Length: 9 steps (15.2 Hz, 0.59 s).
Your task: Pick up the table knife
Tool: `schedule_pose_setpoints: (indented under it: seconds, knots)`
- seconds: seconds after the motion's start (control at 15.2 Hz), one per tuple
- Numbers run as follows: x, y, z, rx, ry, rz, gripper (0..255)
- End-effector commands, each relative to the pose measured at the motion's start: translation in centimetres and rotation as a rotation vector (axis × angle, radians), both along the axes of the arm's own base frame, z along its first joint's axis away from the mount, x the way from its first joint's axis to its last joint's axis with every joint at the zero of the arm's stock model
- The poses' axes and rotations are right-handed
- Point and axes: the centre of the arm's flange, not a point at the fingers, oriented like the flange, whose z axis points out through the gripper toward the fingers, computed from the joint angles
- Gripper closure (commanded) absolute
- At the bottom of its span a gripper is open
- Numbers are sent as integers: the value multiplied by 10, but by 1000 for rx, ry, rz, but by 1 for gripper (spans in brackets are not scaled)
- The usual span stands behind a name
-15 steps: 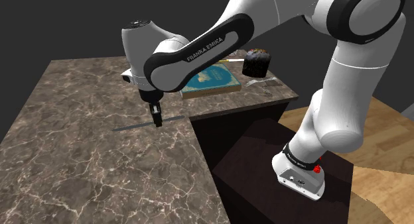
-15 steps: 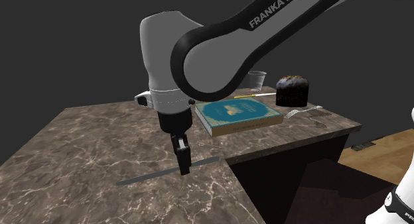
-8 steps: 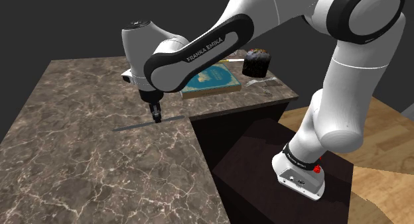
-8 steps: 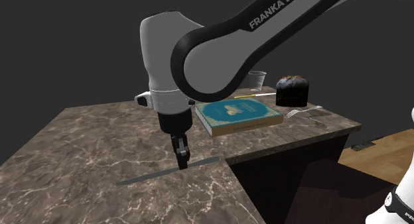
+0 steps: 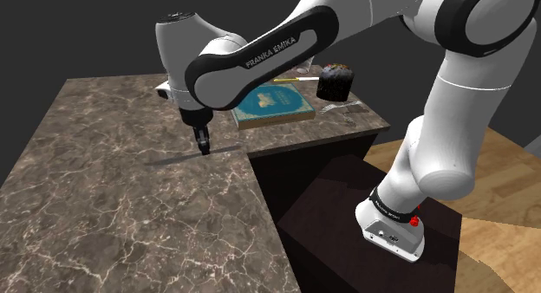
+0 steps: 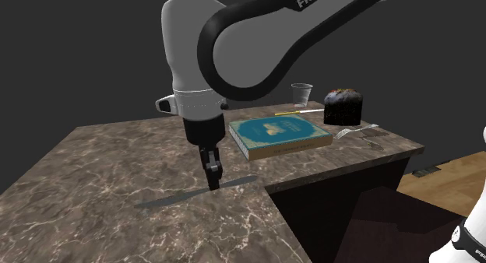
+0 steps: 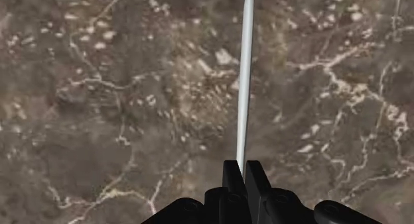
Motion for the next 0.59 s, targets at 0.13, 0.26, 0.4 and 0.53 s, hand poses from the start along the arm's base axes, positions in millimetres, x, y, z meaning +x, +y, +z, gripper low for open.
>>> schedule_pose_setpoints:
  seconds: [0.13,0.26,0.4,0.53]
  knots:
    - [0,0,22,0,0,0,255]
    - [0,0,32,0,0,0,255]
    - [0,0,43,0,0,0,255]
    - [0,0,54,0,0,0,255]
